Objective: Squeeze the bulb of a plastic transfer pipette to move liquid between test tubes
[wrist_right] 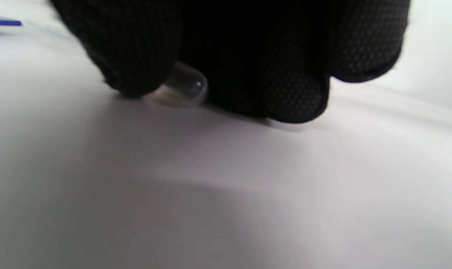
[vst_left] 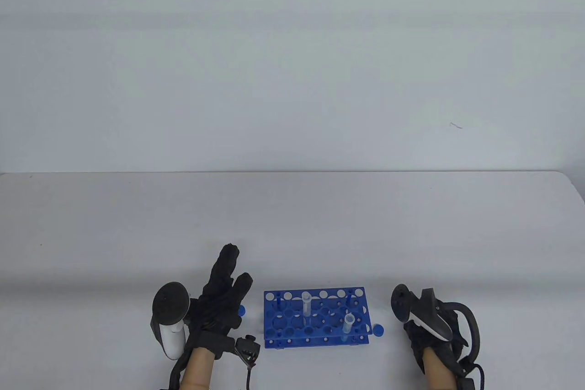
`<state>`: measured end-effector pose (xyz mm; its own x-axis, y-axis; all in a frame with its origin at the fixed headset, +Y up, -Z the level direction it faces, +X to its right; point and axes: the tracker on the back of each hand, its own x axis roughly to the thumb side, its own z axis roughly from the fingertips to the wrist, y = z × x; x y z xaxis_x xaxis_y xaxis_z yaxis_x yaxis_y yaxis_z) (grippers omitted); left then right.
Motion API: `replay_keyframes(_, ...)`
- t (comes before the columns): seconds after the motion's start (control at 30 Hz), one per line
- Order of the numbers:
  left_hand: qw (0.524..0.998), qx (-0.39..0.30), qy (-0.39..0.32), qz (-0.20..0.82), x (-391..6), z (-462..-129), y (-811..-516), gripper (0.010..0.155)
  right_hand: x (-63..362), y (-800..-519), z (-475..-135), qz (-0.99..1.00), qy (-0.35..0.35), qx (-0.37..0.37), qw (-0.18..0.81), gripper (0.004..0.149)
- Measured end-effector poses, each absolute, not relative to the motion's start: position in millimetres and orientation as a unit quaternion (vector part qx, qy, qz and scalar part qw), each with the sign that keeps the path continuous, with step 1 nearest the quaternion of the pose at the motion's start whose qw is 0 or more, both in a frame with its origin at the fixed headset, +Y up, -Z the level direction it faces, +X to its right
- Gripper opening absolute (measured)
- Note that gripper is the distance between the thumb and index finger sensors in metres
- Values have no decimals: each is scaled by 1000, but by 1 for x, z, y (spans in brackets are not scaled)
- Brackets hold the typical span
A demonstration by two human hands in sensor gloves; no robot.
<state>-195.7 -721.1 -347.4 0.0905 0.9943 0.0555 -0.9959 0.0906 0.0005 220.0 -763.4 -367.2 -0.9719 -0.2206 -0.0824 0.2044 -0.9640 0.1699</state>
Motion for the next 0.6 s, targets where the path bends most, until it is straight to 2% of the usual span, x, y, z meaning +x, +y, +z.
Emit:
replay_keyframes(0.13,738,16,-22,674,-195,-347,-721,91,214,-763,-367,-985,-65,40,152,39)
replay_keyframes(0.23,740,16,-23,671,-195,-347,-721,91,215,-762,-367,-986,-62,44,150,38)
replay_keyframes(0.47,741,17,-23,670,-195,-347,-721,91,240,-745,-365,-995,-60,74,22,38)
replay_keyframes(0.6,741,18,-25,671,-196,-347,-721,90,253,-727,-360,-994,-24,79,-70,38)
